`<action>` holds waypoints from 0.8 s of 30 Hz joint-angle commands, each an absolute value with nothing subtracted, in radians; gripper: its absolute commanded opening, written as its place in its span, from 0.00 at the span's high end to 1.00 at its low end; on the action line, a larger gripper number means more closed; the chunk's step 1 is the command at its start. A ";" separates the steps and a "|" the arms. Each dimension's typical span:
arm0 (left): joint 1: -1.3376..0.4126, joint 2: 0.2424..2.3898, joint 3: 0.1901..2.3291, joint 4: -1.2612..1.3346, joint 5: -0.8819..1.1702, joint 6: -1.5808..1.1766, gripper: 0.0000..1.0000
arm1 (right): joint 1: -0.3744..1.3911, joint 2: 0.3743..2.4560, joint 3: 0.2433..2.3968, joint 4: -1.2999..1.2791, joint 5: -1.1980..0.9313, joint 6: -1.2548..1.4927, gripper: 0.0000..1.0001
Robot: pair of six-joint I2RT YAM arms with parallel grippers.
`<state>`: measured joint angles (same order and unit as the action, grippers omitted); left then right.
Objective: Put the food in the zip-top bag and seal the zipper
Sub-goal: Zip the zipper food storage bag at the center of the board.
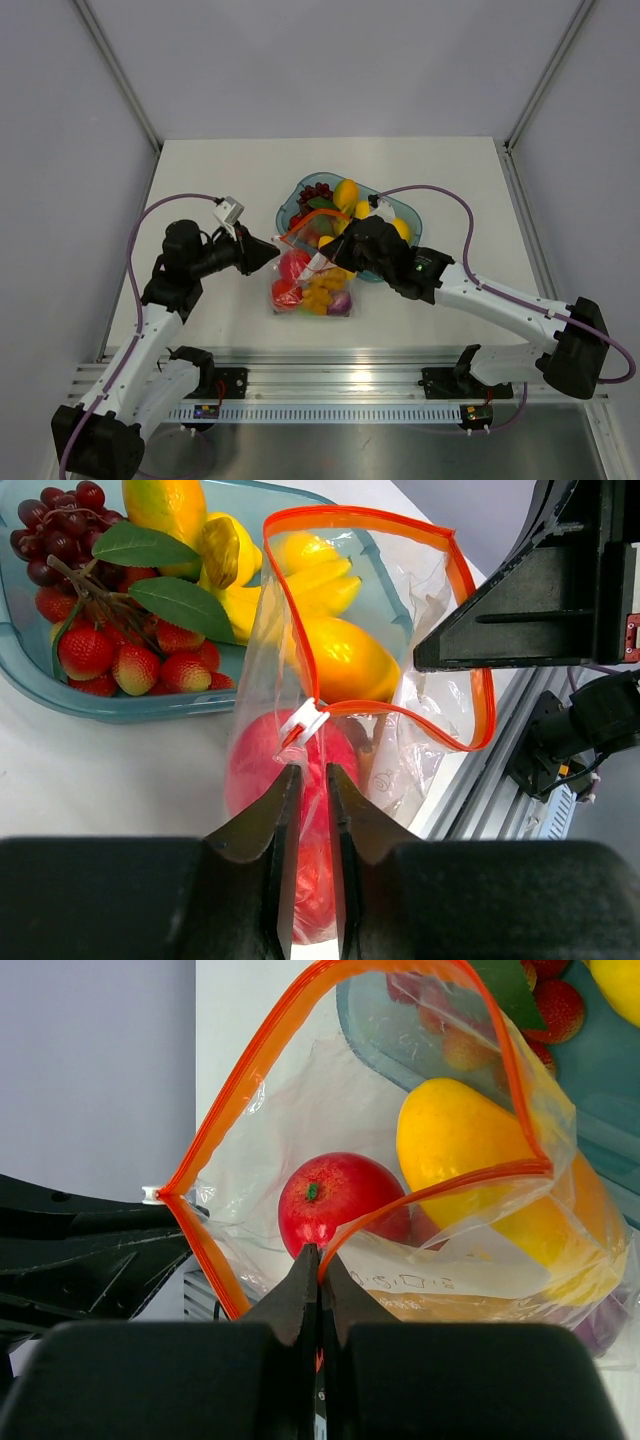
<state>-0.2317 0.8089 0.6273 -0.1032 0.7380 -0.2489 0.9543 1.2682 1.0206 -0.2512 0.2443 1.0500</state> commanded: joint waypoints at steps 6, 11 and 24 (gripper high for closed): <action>-0.227 0.845 0.664 -0.095 0.747 -0.224 0.34 | 0.946 1.246 1.035 -0.219 0.255 1.040 1.00; -0.227 0.896 0.684 -0.126 0.749 -0.215 0.34 | 0.946 1.241 1.035 -0.218 0.255 1.042 1.00; -0.227 0.856 0.681 -0.048 0.762 -0.268 0.98 | 0.948 1.246 1.038 -0.230 0.241 1.005 0.96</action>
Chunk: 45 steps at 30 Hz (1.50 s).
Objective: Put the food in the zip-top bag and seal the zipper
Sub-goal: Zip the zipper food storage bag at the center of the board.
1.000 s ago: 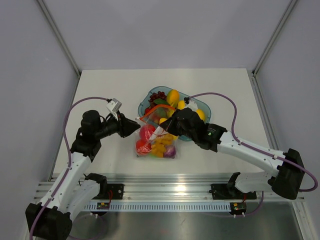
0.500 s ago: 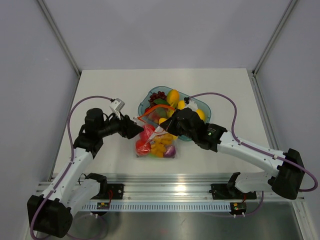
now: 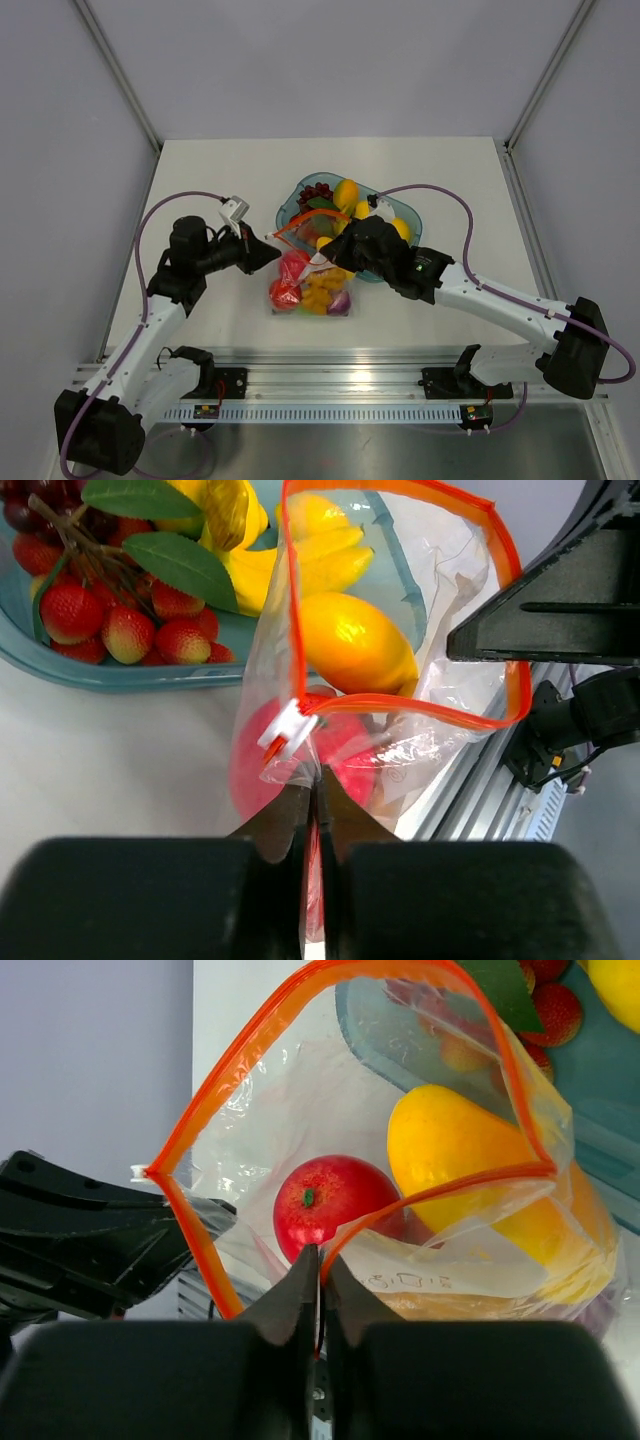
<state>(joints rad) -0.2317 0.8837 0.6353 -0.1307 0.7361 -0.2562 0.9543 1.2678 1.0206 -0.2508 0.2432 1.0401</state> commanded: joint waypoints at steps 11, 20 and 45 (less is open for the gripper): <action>-0.227 0.851 0.715 -0.057 0.867 -0.216 1.00 | 0.948 1.085 1.150 -0.324 0.138 0.380 0.49; -0.227 0.874 0.772 -0.086 0.995 -0.158 1.00 | 0.946 1.245 1.359 -0.367 -0.227 -0.165 0.48; -0.227 0.897 0.815 -0.140 1.029 -0.117 1.00 | 0.943 1.637 1.733 -0.558 -0.388 -0.316 0.61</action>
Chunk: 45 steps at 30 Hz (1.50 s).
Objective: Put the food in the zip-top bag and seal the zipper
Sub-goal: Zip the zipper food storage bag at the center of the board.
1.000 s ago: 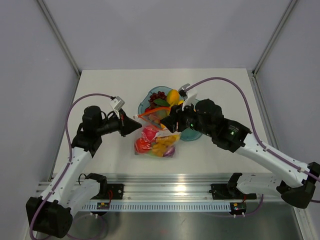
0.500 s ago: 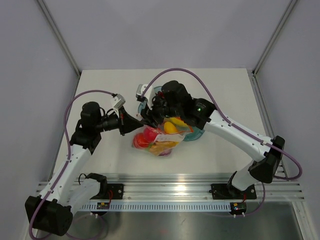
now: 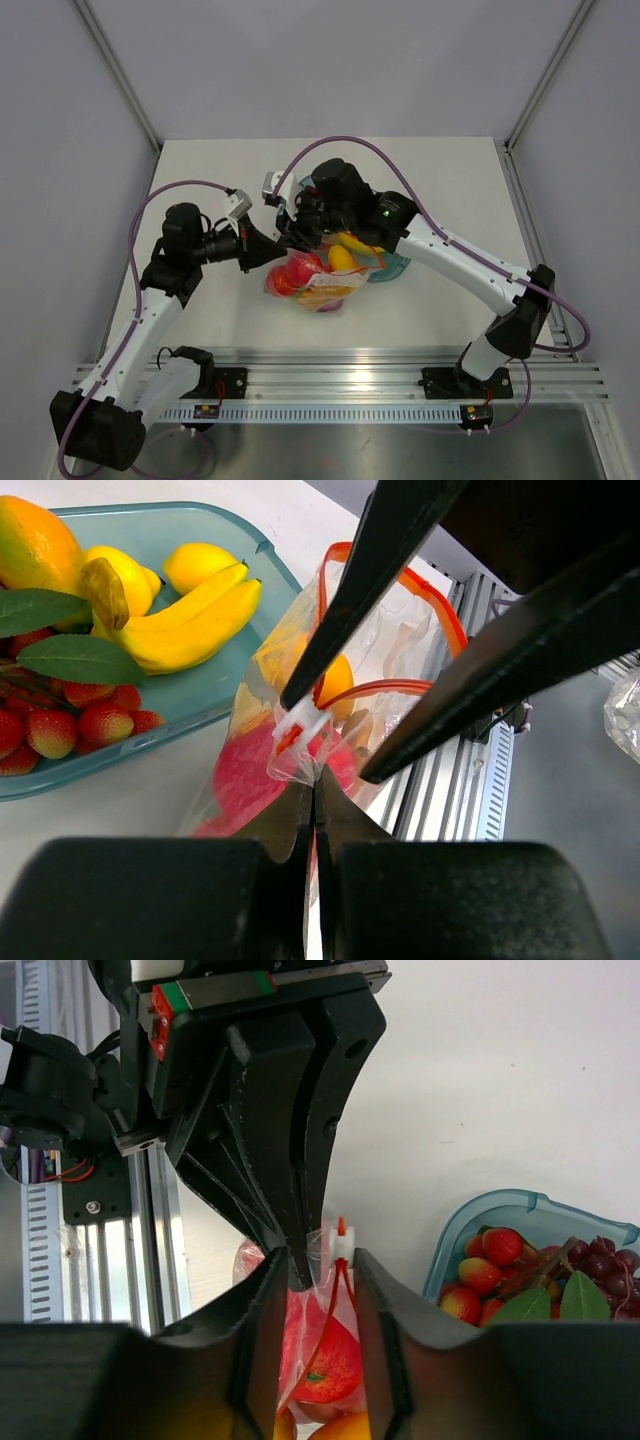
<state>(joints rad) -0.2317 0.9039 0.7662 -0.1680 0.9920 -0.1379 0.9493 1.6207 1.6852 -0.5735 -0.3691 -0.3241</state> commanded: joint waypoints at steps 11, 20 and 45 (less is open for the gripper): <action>-0.227 0.916 0.818 -0.144 1.037 -0.109 1.00 | 0.913 1.640 1.723 -0.518 -0.422 -0.279 0.72; -0.227 0.907 0.828 -0.181 1.054 -0.072 1.00 | 0.894 1.631 1.690 -0.486 -0.457 -0.262 1.00; -0.227 0.956 0.844 -0.071 1.063 -0.173 1.00 | 0.873 1.580 1.615 -0.442 -0.502 -0.235 1.00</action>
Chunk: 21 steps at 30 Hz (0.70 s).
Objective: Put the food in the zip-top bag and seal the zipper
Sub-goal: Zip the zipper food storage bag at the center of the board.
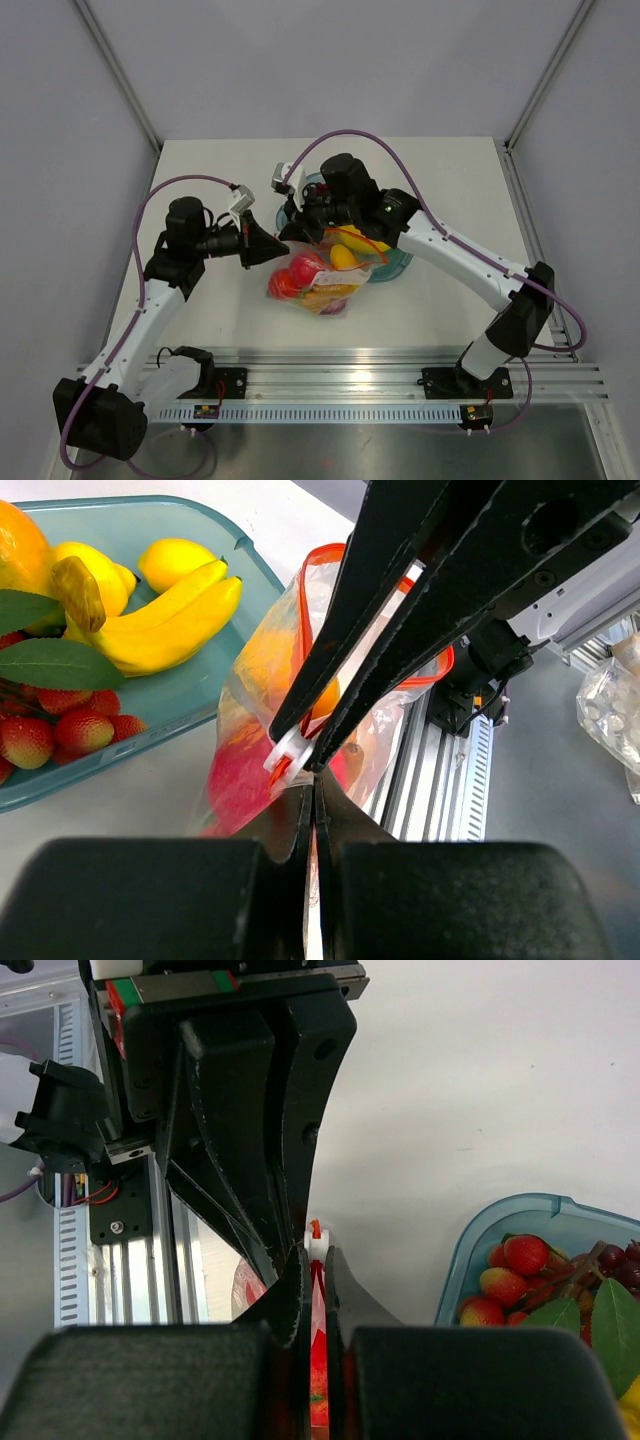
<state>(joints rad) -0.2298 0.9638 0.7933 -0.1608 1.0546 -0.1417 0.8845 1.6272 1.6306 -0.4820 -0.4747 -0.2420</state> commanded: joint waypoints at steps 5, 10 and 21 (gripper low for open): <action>-0.224 0.922 0.815 -0.061 0.953 -0.181 1.00 | 0.856 1.528 1.537 -0.437 -0.488 -0.235 1.00; -0.215 0.911 0.805 -0.057 0.940 -0.193 1.00 | 0.845 1.453 1.464 -0.436 -0.479 -0.235 1.00; -0.202 0.900 0.799 -0.008 1.032 -0.222 1.00 | 0.836 1.399 1.410 -0.443 -0.462 -0.227 1.00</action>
<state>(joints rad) -0.2295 0.9062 0.7914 -0.0986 0.9981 -0.2157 0.8581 1.4315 1.4151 -0.3866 -0.4702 -0.2375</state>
